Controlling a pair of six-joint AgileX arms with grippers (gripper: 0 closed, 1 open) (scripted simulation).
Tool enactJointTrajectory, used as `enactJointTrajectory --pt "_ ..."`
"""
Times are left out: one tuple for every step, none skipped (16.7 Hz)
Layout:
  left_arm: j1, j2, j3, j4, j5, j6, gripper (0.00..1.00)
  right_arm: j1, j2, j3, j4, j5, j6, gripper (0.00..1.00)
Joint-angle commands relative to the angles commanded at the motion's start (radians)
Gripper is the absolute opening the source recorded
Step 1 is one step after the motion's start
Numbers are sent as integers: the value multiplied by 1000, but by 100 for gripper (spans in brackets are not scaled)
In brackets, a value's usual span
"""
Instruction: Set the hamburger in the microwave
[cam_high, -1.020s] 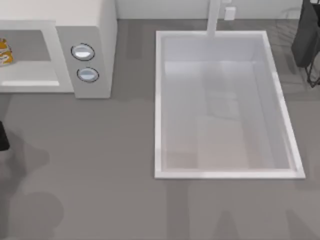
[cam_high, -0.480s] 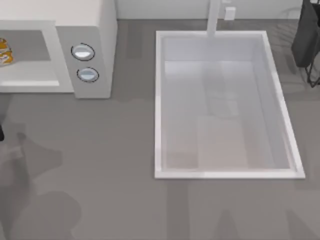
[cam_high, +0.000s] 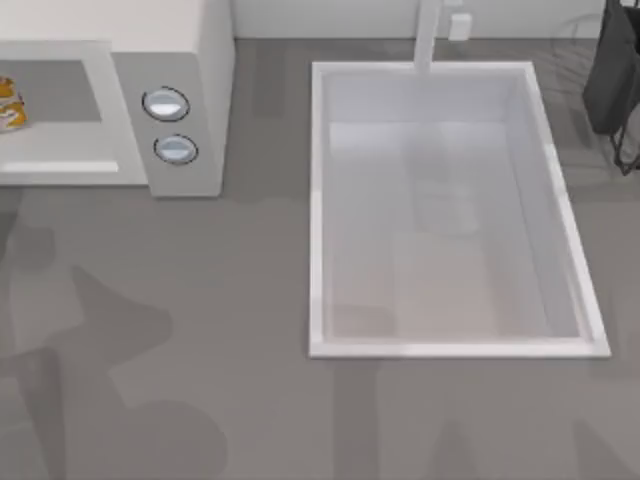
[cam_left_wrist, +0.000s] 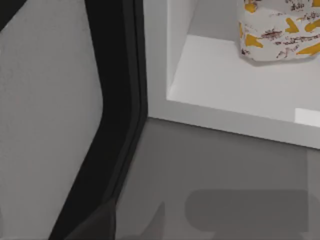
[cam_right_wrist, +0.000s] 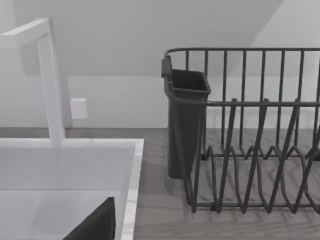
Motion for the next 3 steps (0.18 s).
enactJointTrajectory --pt "-1 -21 10 -18 0 2 100 0 0 0 0 0 0 100" --pt "-3 -31 17 -26 1 4 100 0 0 0 0 0 0 100" --pt "-3 -32 18 -27 1 4 100 0 0 0 0 0 0 100"
